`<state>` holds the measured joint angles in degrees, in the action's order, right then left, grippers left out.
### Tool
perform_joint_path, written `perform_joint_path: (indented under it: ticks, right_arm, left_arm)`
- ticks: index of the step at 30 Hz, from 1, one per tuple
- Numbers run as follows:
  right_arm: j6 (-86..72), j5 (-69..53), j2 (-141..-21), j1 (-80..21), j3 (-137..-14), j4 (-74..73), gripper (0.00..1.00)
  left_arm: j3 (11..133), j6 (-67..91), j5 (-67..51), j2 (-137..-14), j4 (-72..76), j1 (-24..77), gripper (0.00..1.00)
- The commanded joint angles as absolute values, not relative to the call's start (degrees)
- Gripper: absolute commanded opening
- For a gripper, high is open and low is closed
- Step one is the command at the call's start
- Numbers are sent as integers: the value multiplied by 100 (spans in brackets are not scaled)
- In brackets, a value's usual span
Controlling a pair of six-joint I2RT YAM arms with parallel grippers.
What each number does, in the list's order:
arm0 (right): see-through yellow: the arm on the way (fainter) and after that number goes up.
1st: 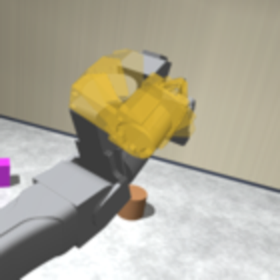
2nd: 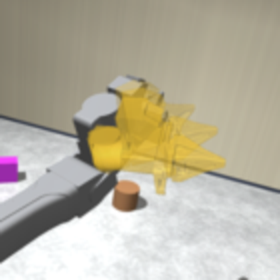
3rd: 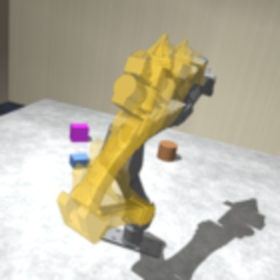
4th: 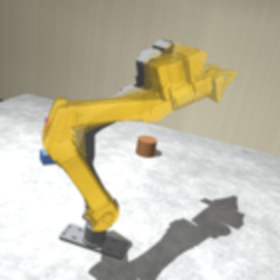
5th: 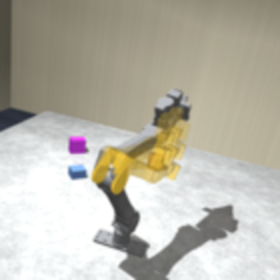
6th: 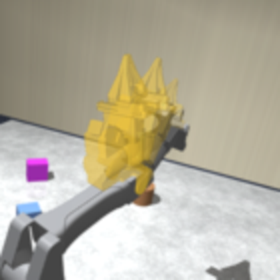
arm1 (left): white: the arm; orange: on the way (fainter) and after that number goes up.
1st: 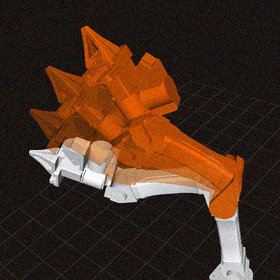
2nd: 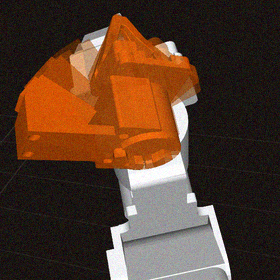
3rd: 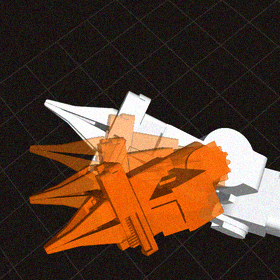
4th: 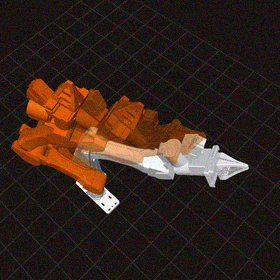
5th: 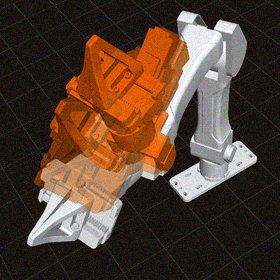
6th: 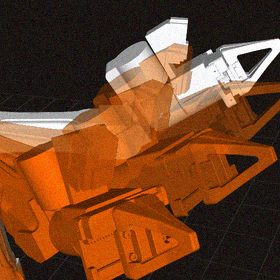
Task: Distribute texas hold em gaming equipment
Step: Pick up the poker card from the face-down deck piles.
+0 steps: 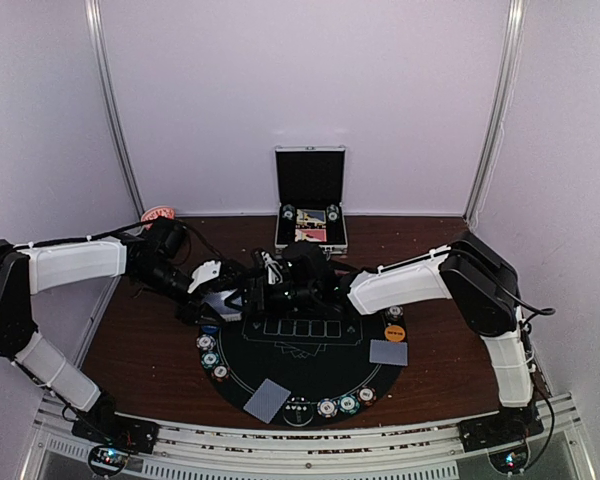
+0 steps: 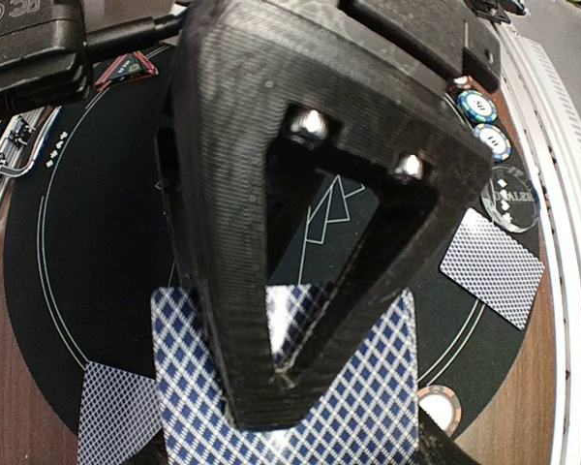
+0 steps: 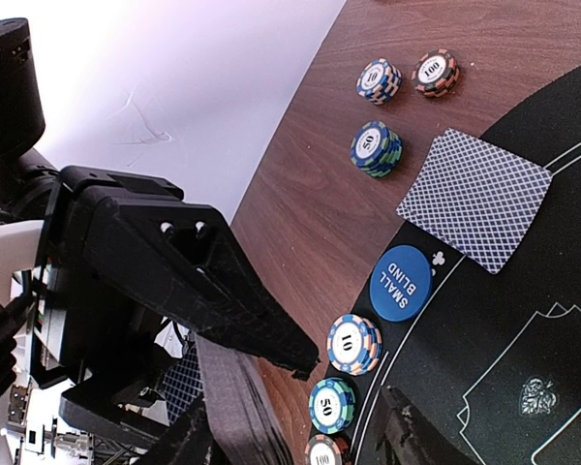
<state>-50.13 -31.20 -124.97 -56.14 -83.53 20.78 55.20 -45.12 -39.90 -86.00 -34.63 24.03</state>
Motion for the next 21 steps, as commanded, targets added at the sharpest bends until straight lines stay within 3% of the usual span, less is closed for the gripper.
perform_joint_path:
  ticks: [1, 12, 21]
  right_arm:
    - [-4966, -3015, -12401, -5615, -8334, 2009, 52]
    - [-4803, -2737, -12073, -5485, -8046, 1746, 45]
    - [-4643, -2624, -12009, -5424, -8019, 1521, 33]
  left_arm:
    - [5562, -4592, -4183, -8640, -3366, 2367, 48]
    - [5568, -4592, -4166, -8665, -3366, 2373, 52]
    - [5568, -4583, -4166, -8688, -3366, 2368, 52]
